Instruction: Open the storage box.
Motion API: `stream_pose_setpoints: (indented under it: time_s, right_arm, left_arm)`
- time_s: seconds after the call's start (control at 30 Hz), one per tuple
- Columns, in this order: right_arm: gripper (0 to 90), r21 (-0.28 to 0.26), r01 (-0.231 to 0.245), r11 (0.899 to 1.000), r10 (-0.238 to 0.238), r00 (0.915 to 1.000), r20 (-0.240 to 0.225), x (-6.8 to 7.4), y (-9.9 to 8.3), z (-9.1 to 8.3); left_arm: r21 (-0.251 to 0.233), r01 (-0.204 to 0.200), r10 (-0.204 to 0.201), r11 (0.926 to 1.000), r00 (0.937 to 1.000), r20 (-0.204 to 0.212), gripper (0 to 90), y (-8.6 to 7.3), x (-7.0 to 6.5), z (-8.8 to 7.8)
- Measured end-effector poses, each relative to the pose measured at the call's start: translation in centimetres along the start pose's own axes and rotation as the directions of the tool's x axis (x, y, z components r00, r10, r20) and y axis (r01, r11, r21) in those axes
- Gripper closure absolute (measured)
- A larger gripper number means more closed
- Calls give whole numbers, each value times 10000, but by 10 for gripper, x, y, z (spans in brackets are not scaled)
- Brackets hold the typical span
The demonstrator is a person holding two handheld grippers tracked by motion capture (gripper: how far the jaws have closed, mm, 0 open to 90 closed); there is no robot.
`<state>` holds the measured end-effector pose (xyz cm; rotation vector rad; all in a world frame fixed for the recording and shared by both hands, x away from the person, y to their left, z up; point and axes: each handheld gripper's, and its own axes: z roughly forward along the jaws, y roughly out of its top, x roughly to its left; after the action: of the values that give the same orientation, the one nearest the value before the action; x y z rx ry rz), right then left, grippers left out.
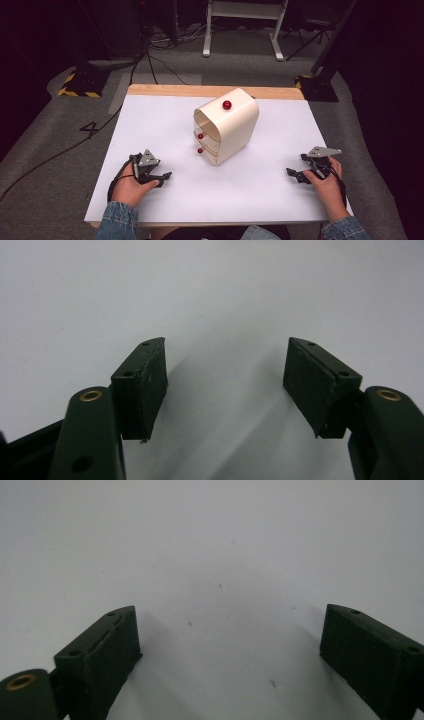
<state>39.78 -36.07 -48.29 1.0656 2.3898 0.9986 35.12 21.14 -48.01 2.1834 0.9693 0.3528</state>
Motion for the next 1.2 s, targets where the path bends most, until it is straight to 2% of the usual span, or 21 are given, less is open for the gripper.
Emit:
stream_pose_setpoints:
  time_s: [0.03,0.07,0.1,0.13,0.23,0.27,0.3,0.33,0.37,0.4,0.5,0.53,0.6,0.63,0.67,0.77,0.8,0.93,1.0,1.03,1.2]
  right_arm:
    - [91,-1,0,10000,0,10000,-4,0,0,0]
    - [91,-1,0,10000,0,10000,-4,0,0,0]
    - [92,0,-2,10000,2,10000,-2,0,0,0]
    - [92,0,-2,10000,2,10000,-2,0,0,0]
    - [91,3,-9,10000,9,10000,-9,0,0,0]
    - [92,5,-9,10000,9,10000,-12,0,0,0]
    - [92,5,-9,10000,9,10000,-12,0,0,0]
    - [91,3,-5,10000,5,10000,-10,0,0,0]
    - [91,-4,-14,10000,14,10000,-10,0,0,0]
    - [91,-4,-14,10000,14,10000,-10,0,0,0]
    - [91,0,-17,10000,17,10000,-11,0,0,0]
    - [91,-6,-19,10000,19,10000,-15,0,0,0]
    - [91,-4,-19,10000,19,10000,-10,0,0,0]
    - [92,-2,-21,10000,21,10000,-12,0,0,0]
    - [91,-9,-21,10000,21,10000,-16,0,0,0]
    - [91,-10,-18,10000,18,10000,-14,0,0,0]
    - [91,-11,-18,10000,18,10000,-14,0,0,0]
    - [91,-13,-13,10000,13,10000,-12,0,0,0]
    - [91,-13,-12,10000,12,10000,-9,0,0,0]
    - [91,-1,-20,10000,20,10000,-7,0,0,0]
    - [91,2,-25,10000,25,10000,-15,0,0,0]
  left_arm:
    - [0,0,0,10000,10000,0,379,0,0,0]
    - [-93,162,-162,9998,9998,63,379,0,-1,0]
    - [-372,301,-296,9989,9995,124,409,2,-3,-1]
    - [-372,301,-296,9989,9995,124,417,2,-3,-1]
    - [-943,328,-307,9950,9992,242,443,8,-7,-5]
    - [-1563,455,-369,9867,9977,577,449,11,-12,-7]
    - [-1563,455,-369,9867,9977,577,457,11,-12,-7]
    - [-1980,524,-358,9788,9956,868,467,15,-16,-6]
    - [-2157,560,-361,9749,9948,952,481,16,-17,-6]
    - [-2157,560,-361,9749,9948,952,488,16,-17,-6]
    - [-2734,531,-280,9604,9951,947,498,20,-20,-3]
    - [-3068,529,-291,9503,9962,817,506,23,-21,0]
    - [-3158,525,-303,9474,9967,748,513,25,-21,1]
    - [-3269,588,-379,9432,9968,700,513,27,-22,2]
    - [-3383,572,-438,9393,9979,472,516,32,-23,5]
    - [-3424,597,-504,9376,9981,358,518,36,-24,9]
    - [-3476,678,-578,9352,9976,389,518,39,-24,13]
    - [-3482,640,-536,9352,9978,395,519,41,-23,19]
    - [-3543,644,-526,9329,9977,427,518,44,-23,23]
    - [-3695,645,-468,9270,9973,566,520,48,-26,26]
    - [-3851,729,-449,9200,9957,811,542,54,-30,34]
